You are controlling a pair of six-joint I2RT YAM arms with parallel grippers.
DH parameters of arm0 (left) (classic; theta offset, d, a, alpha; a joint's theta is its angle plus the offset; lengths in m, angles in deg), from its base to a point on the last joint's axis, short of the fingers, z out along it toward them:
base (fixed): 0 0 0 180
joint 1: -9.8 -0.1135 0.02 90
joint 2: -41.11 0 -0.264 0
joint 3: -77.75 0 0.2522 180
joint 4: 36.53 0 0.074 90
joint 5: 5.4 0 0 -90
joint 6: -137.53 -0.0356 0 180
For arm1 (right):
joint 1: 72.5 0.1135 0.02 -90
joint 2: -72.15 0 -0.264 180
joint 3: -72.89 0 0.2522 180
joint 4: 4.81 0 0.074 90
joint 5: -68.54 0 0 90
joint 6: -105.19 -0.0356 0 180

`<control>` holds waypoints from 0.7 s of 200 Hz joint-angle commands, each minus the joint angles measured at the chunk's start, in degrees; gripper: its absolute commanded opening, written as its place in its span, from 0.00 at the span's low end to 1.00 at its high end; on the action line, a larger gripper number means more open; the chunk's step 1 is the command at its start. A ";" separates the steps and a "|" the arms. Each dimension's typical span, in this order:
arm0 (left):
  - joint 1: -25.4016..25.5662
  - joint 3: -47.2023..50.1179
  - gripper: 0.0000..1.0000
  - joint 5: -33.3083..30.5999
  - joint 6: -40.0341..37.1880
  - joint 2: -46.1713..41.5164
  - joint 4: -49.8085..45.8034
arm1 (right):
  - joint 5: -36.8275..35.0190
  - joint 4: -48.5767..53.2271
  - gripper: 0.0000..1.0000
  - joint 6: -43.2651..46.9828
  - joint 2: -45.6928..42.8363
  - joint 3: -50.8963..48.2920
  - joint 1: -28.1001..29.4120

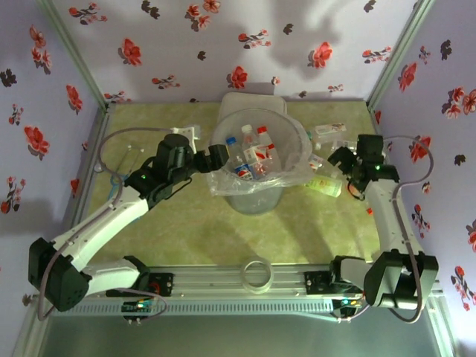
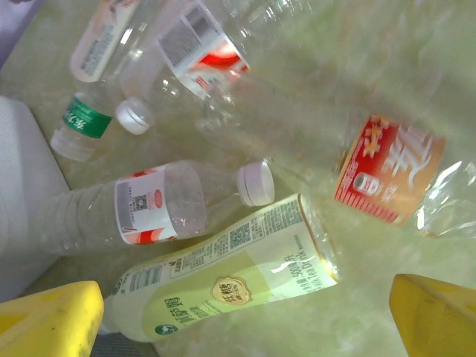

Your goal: Put the plastic bottles in the bin

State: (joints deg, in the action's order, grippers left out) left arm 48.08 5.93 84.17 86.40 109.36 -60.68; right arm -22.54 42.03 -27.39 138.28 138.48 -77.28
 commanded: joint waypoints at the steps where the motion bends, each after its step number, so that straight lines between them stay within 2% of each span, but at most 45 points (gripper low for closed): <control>1: -0.49 1.85 0.90 -0.21 -0.29 -0.62 -0.11 | 1.39 -14.61 0.99 -18.83 -3.02 -8.40 -0.32; 21: -0.49 2.16 0.90 0.09 -0.02 -0.66 0.02 | 0.94 -21.77 0.98 -27.77 -4.48 -14.61 -0.32; 74: -0.49 2.94 0.90 0.16 0.25 -0.31 0.94 | 0.43 -30.17 0.91 -39.01 -3.59 -21.24 -0.32; 140: -0.49 2.60 0.90 0.16 0.45 -0.56 0.34 | 5.29 -38.13 0.91 -44.44 4.67 -22.92 0.11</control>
State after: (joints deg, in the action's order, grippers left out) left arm 48.04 7.81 84.43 87.12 108.85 -57.60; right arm -19.05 8.39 -68.13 141.12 116.47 -77.28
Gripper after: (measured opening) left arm 0.903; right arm 0.906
